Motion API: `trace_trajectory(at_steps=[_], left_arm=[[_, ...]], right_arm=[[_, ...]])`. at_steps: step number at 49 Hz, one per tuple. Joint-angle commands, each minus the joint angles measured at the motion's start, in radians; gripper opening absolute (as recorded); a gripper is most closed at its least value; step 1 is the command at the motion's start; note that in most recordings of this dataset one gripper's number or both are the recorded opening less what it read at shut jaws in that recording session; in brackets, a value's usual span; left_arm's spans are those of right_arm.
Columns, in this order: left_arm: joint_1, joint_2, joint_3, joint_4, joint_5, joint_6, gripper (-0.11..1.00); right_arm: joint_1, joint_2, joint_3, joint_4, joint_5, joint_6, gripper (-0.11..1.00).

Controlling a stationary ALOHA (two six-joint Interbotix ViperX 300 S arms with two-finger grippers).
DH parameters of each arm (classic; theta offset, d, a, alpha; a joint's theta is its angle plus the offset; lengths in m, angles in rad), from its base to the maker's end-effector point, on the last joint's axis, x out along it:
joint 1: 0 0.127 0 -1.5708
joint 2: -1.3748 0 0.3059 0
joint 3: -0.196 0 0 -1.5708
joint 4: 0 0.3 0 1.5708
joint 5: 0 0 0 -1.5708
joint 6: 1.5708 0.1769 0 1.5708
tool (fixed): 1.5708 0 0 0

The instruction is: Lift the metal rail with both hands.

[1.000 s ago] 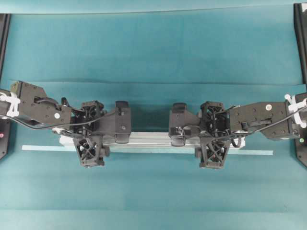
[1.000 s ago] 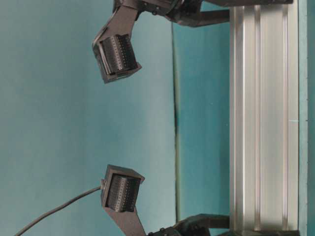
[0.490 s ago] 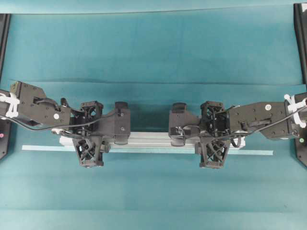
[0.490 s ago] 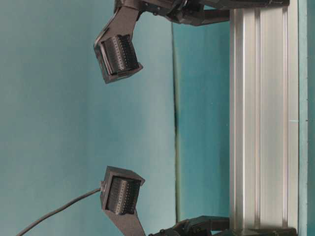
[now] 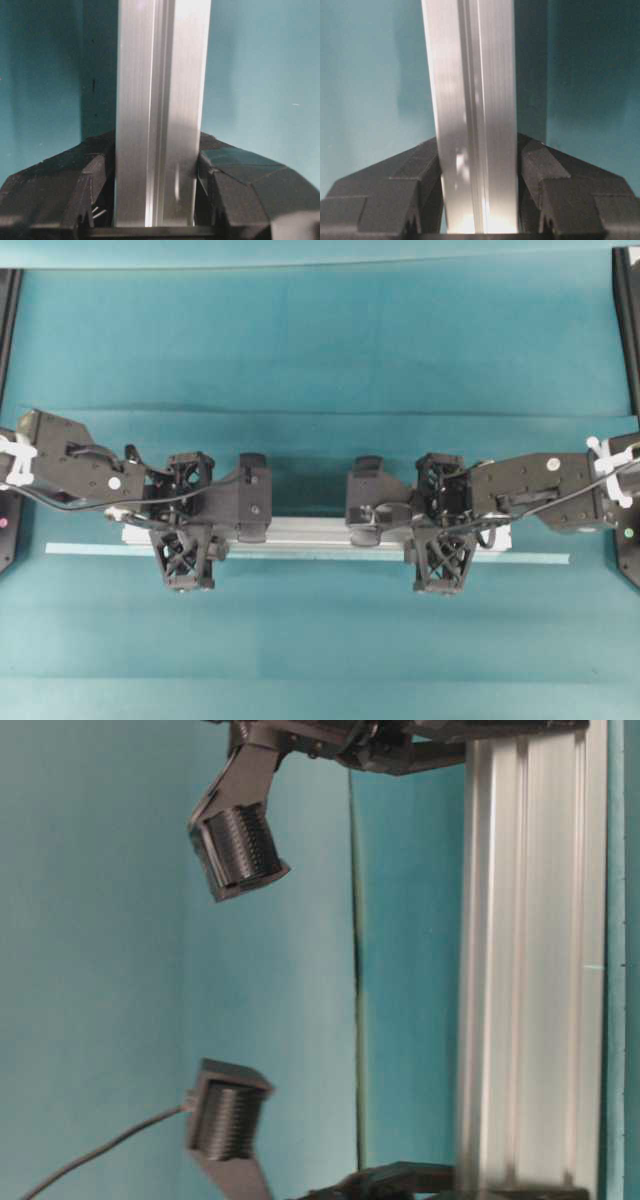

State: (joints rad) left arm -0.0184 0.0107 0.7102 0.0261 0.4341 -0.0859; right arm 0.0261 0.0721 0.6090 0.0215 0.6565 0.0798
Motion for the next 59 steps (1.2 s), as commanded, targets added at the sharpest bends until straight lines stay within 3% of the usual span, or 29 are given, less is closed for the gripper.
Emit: trace_trajectory(at_steps=[1,16,29,45,59], left_arm=[[0.002,-0.049,-0.031,0.000,0.021,-0.006,0.36],[0.002,-0.140,-0.087,0.000,0.172,-0.071,0.36],[0.003,-0.227,-0.124,0.000,0.258,-0.078,0.36],[0.002,-0.261,-0.244,0.000,0.445,-0.078,0.36],[0.008,-0.288,-0.334,0.000,0.492,-0.074,0.36]], right_arm=[[0.003,-0.021,-0.040,0.003,0.051,0.000,0.39],[-0.008,-0.109,-0.117,0.005,0.212,0.005,0.39],[-0.012,-0.163,-0.183,0.017,0.318,0.005,0.39],[-0.018,-0.175,-0.328,0.018,0.483,0.003,0.39],[-0.021,-0.181,-0.440,0.017,0.595,0.005,0.39]])
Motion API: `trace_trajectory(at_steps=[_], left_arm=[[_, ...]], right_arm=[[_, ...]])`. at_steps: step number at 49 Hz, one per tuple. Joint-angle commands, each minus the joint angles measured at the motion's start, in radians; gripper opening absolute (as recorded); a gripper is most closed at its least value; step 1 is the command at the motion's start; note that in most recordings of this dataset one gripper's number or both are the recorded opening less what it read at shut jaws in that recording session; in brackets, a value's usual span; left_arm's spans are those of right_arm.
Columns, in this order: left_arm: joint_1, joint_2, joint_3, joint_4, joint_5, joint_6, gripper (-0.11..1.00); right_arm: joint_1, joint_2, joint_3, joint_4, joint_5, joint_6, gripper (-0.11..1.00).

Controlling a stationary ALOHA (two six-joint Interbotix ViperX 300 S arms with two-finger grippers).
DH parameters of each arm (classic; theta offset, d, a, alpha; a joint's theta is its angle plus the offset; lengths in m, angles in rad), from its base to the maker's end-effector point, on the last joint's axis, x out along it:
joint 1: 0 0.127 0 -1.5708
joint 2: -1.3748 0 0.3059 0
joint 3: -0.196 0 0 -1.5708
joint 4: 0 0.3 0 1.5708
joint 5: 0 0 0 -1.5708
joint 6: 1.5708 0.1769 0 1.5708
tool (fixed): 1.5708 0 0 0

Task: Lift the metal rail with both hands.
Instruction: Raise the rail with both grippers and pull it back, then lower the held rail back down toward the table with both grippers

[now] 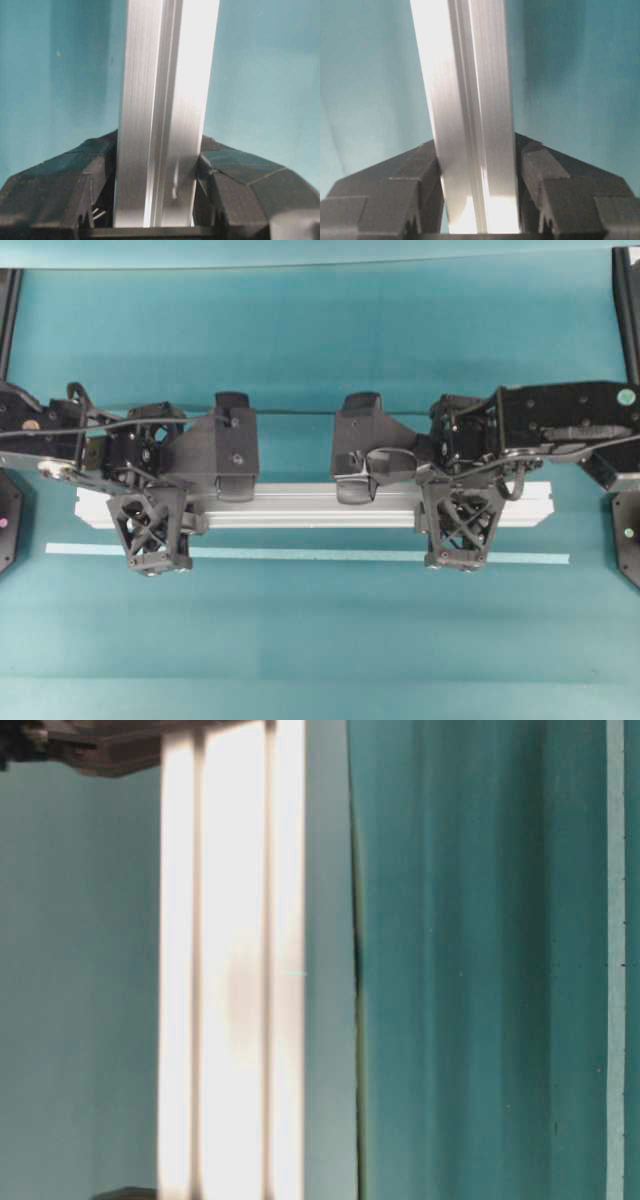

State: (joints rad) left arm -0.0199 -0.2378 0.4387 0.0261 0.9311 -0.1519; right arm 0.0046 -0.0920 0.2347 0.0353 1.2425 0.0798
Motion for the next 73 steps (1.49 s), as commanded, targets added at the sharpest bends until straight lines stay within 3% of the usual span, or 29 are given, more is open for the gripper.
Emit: trace_trajectory(at_steps=[1,28,41,57,73], left_arm=[[0.011,-0.044,-0.069,0.000,0.002,-0.006,0.36],[0.014,-0.141,-0.284,0.000,0.212,-0.011,0.36],[0.014,-0.133,-0.411,0.000,0.314,-0.009,0.36],[0.017,-0.138,-0.436,0.000,0.350,-0.008,0.36],[0.017,-0.137,-0.459,0.000,0.354,-0.006,0.36]], right_arm=[[0.002,-0.017,-0.077,0.003,0.018,0.005,0.39],[0.008,-0.015,-0.328,0.003,0.264,0.032,0.39],[0.009,-0.020,-0.387,-0.006,0.288,0.032,0.39],[0.009,-0.014,-0.517,-0.029,0.391,0.032,0.39],[0.011,0.000,-0.598,-0.040,0.399,0.032,0.39]])
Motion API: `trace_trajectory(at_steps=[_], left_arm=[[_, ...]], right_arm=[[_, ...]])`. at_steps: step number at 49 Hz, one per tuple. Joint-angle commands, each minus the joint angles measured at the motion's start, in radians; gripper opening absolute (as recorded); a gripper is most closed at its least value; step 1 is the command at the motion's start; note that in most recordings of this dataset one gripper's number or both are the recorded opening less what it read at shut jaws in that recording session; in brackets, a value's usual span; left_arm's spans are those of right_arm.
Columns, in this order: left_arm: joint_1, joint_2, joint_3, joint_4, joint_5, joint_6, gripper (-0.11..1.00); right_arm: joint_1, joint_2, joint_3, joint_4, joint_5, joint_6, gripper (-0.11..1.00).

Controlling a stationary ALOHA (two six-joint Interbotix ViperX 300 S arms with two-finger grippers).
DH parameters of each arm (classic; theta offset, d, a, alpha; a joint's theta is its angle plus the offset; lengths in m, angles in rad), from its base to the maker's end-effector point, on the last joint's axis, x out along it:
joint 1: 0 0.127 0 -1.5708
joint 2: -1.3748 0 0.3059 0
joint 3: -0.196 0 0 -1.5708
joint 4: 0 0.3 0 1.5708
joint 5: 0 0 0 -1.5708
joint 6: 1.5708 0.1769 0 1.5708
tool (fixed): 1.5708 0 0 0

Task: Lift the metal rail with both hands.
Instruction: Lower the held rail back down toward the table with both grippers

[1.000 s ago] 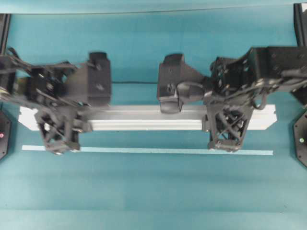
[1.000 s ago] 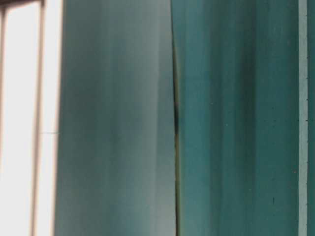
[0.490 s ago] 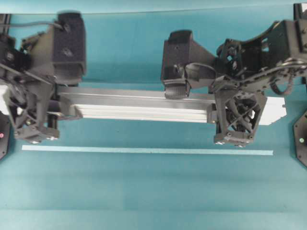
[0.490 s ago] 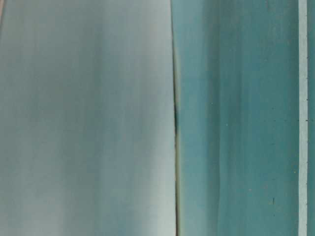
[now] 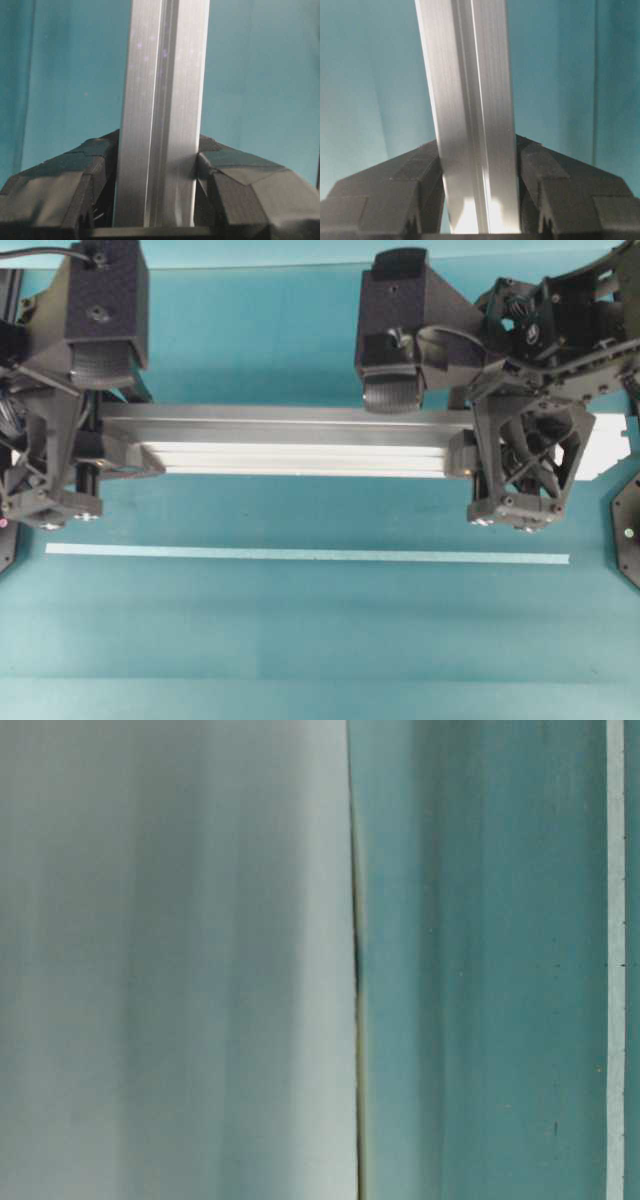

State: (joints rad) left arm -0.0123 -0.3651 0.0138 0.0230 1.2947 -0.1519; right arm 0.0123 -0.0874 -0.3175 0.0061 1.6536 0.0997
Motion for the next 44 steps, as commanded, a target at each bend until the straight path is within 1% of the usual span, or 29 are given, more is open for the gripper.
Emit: trace_trajectory(at_steps=[1,8,30,36,44], left_arm=[[0.009,-0.008,-0.034,0.005,-0.009,-0.006,0.36],[0.011,-0.006,-0.034,0.003,-0.005,-0.006,0.36],[0.009,-0.005,-0.035,0.003,-0.005,-0.005,0.36],[0.011,0.000,-0.029,0.003,-0.005,-0.006,0.36],[0.031,0.005,0.028,0.005,-0.012,0.002,0.36]], right_arm=[[0.002,-0.005,-0.051,-0.012,-0.012,0.012,0.39],[0.003,-0.003,-0.066,-0.021,-0.011,0.011,0.39],[0.003,-0.003,-0.051,-0.021,-0.011,0.011,0.39],[0.003,-0.003,-0.034,-0.020,-0.014,0.011,0.39],[0.003,-0.003,0.032,-0.020,-0.035,0.002,0.39]])
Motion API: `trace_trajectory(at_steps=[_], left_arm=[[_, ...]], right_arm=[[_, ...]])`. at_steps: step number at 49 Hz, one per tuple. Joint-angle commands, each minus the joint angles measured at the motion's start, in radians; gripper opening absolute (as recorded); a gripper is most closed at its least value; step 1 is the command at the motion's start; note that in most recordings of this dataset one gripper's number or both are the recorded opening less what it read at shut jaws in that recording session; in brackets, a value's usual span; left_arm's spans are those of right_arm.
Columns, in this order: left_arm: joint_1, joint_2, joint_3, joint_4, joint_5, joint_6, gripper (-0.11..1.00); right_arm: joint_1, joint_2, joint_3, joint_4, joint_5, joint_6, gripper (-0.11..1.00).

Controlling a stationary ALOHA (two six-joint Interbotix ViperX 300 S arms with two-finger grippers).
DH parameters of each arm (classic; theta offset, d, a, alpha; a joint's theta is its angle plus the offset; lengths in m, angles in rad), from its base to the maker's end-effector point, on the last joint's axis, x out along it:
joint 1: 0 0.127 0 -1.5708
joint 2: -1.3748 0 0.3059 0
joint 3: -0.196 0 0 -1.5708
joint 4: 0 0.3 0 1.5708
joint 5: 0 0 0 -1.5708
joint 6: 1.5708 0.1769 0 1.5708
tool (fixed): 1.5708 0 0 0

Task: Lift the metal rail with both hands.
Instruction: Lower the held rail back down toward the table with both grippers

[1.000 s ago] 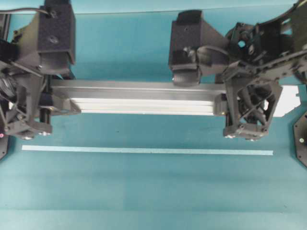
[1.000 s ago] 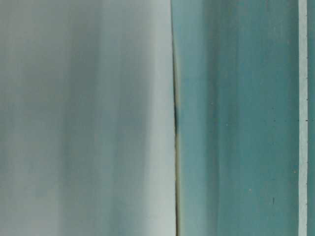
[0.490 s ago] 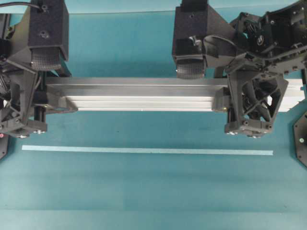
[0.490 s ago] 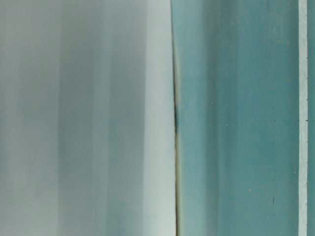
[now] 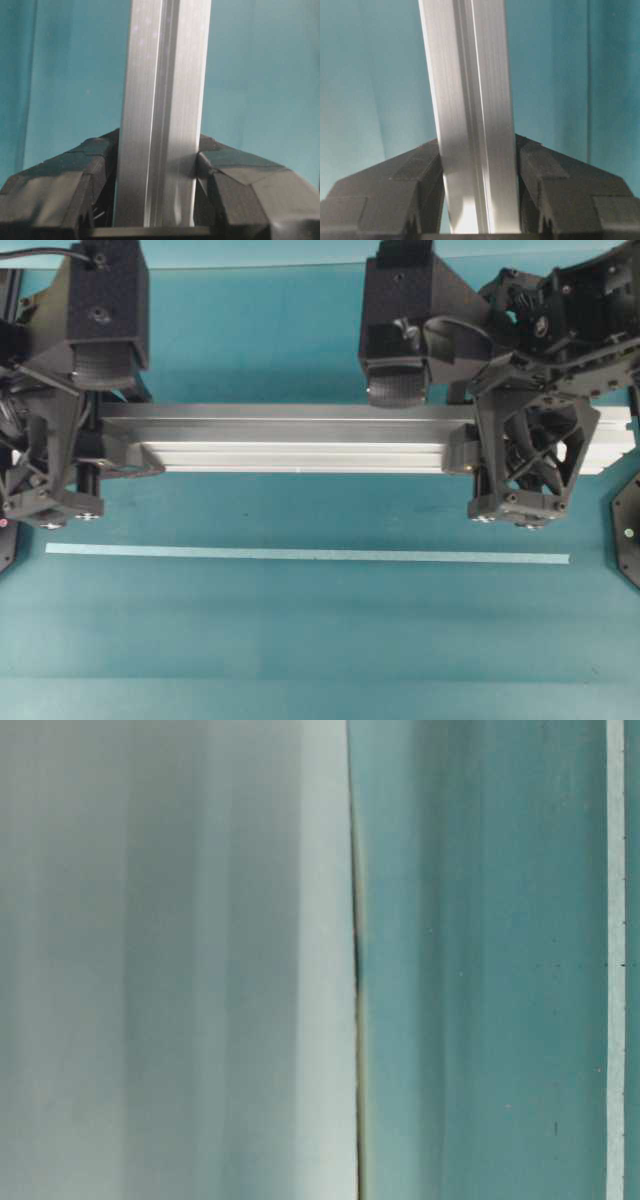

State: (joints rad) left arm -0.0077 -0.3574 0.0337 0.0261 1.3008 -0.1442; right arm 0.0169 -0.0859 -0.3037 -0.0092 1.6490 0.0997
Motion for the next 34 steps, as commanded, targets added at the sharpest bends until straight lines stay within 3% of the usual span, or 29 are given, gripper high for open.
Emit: trace_trajectory(at_steps=[1,12,34], left_arm=[[0.031,-0.005,0.017,0.002,-0.021,-0.006,0.36],[0.048,-0.005,0.175,0.002,-0.126,-0.006,0.36],[0.044,0.077,0.489,0.000,-0.436,-0.018,0.36]], right_arm=[[-0.002,-0.005,0.032,-0.005,-0.038,-0.002,0.39],[-0.005,-0.006,0.201,0.003,-0.153,-0.011,0.39],[-0.002,0.003,0.572,0.000,-0.511,-0.009,0.39]])
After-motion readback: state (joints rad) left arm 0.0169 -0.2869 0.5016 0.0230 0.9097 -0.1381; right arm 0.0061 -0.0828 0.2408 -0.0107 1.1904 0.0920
